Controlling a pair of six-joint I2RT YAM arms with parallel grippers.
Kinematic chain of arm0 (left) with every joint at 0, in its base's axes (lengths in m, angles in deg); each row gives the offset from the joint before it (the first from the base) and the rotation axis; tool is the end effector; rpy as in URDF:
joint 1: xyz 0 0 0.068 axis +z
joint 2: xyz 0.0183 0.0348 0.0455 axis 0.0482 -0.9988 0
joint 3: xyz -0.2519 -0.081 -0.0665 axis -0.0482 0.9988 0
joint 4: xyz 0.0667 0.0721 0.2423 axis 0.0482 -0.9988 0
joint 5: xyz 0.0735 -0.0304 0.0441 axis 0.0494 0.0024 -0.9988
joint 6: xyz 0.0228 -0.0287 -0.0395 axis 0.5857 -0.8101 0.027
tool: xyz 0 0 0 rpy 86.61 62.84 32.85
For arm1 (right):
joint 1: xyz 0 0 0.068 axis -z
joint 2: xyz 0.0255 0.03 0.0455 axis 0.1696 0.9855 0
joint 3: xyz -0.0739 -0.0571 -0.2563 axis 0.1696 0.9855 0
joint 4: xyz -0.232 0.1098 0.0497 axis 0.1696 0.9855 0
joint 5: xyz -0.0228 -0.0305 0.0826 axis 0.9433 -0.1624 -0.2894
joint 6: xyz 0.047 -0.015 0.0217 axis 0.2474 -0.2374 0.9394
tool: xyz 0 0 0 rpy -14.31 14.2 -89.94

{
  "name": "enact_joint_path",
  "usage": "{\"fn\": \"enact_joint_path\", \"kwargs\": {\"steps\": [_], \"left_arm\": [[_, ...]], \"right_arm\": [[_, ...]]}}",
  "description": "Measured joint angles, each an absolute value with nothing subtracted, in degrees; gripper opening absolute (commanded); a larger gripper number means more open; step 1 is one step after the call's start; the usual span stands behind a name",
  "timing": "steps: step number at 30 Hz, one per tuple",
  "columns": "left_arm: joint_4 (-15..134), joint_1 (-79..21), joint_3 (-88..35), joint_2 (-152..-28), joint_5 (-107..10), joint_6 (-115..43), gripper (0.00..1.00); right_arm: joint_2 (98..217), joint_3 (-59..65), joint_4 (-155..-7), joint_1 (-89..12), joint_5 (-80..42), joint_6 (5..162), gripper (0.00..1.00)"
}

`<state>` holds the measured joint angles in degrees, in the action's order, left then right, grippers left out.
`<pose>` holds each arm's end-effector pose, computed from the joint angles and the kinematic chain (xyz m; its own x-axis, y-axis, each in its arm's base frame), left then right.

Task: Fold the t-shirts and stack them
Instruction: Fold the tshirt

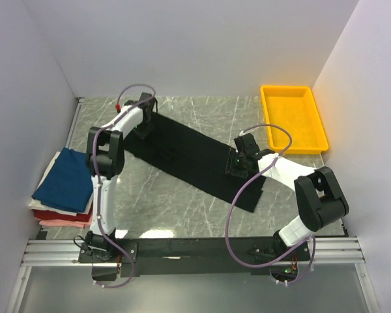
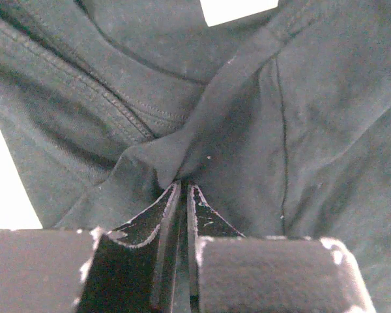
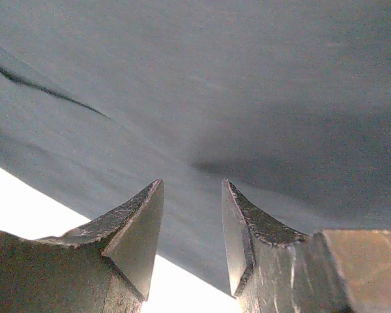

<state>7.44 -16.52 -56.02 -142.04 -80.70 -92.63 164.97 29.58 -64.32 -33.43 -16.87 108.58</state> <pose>0.4437 -0.0939 0.1667 -0.4664 -0.7583 -0.4556 -0.8266 0.5569 -0.0807 0.2741 0.1241 0.1753 -0.8902 0.1829 -0.4172 0.0234 0.9331 0.3589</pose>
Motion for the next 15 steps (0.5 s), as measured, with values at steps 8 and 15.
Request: {"fn": "enact_joint_path", "kwargs": {"steps": [8,15], "left_arm": [[11.5,-13.0,-77.3,-155.1,-77.0,-77.6,0.2],[16.8,-11.7,-77.3,-155.3,-68.9,-70.2,0.27]], "right_arm": [[164.9,28.9,-61.9,-33.3,-9.0,107.9,0.56],[168.7,27.7,-60.7,-36.1,-4.7,107.6,0.55]]}}
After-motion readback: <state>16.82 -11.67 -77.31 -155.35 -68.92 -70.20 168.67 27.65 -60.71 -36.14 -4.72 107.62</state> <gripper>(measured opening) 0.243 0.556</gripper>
